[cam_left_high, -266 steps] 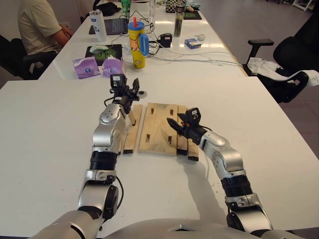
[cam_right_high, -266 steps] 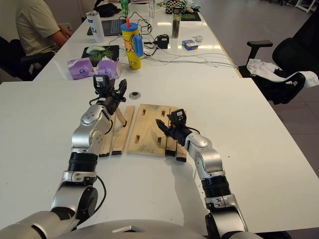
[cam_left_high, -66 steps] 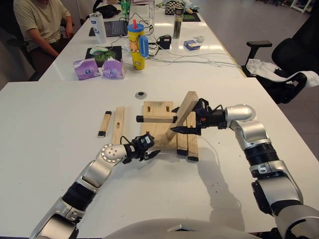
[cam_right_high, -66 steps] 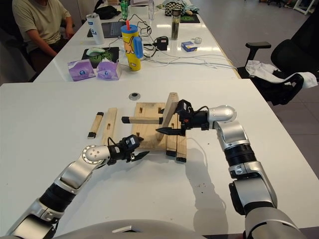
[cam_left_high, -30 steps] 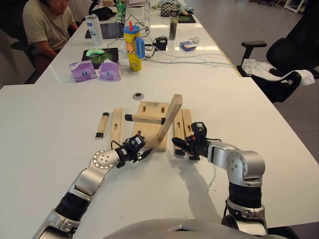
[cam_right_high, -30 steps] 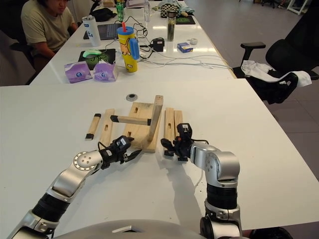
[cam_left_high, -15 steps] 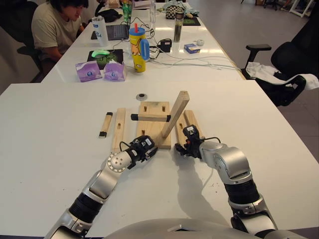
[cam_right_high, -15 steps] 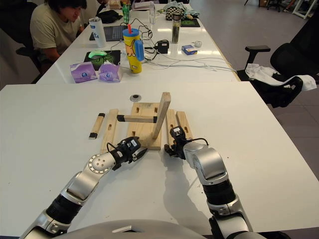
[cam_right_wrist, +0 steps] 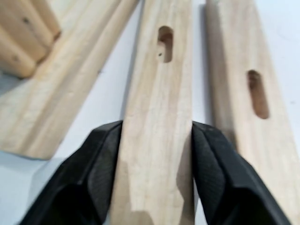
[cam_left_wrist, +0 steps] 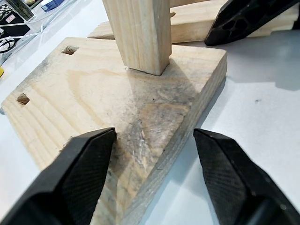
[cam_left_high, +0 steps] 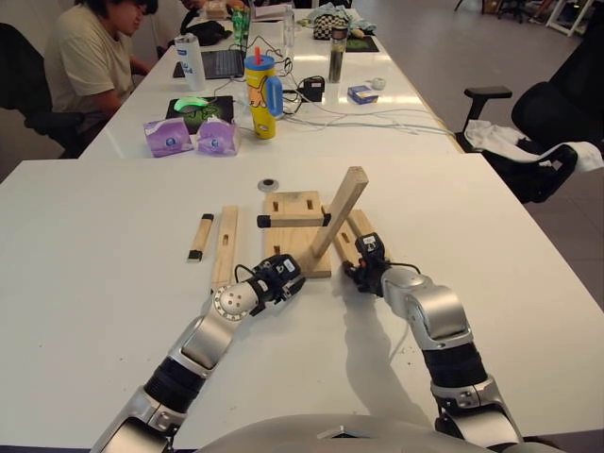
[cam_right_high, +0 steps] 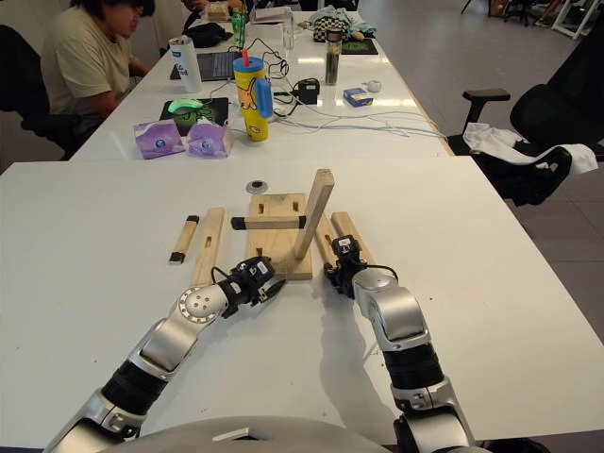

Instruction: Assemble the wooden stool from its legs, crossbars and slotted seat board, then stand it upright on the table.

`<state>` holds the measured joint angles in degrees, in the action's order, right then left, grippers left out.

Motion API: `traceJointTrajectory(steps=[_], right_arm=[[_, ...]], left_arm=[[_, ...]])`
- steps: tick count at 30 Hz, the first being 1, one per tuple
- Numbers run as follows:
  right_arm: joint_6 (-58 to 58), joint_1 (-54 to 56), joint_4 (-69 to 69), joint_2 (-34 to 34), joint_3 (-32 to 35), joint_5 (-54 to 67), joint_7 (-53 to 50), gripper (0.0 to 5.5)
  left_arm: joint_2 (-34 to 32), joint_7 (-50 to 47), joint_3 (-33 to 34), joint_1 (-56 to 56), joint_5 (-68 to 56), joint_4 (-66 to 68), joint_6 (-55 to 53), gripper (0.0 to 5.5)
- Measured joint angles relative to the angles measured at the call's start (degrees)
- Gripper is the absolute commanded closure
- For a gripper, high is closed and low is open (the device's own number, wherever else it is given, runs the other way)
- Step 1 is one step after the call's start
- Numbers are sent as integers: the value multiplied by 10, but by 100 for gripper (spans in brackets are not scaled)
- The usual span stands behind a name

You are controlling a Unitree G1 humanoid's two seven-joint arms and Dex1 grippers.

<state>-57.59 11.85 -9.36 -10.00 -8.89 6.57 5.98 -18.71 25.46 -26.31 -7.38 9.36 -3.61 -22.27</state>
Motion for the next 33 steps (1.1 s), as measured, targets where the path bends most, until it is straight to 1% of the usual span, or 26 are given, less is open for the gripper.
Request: traceJointTrajectory(steps=[5,7,9,11,14,16,17,18,21,23,27,29,30,31,33], right_arm=[[66,-2,2,35,67,18,-14,341],[95,7,-18,57,113,49,-12,341],[117,28,-33,67,143,73,-8,341],[143,53,-42,66,167,97,4,341],[172,108,-55,50,197,141,42,341],[177,139,-60,39,211,175,68,341],[166,164,-61,33,231,220,85,342],[161,175,-61,30,239,239,91,342],[100,214,-62,12,273,358,130,342],[39,229,-64,-12,285,461,167,342],[-41,229,-72,-45,296,633,181,342],[-82,220,-94,-76,290,713,195,342],[-108,208,-111,-103,280,752,211,342],[-131,191,-124,-132,269,776,230,342],[-146,162,-128,-160,255,780,242,342]], left_arm=[[0,-17,16,15,-2,30,104,241],[4,-19,39,36,-22,28,140,241],[1,-15,59,51,-41,12,165,241],[-8,15,76,66,-80,-30,175,241],[-19,77,101,91,-176,-96,122,241],[-29,108,119,101,-235,-125,71,211],[-42,134,139,105,-296,-150,24,199],[-46,142,149,105,-319,-160,7,188],[-62,174,200,104,-461,-199,-87,146],[-72,181,245,97,-567,-216,-143,116],[-93,185,312,81,-739,-227,-207,54],[-105,174,350,67,-811,-227,-229,49],[-115,161,370,56,-848,-227,-238,49],[-122,145,393,46,-886,-226,-240,49],[-125,125,411,35,-929,-224,-245,49]])
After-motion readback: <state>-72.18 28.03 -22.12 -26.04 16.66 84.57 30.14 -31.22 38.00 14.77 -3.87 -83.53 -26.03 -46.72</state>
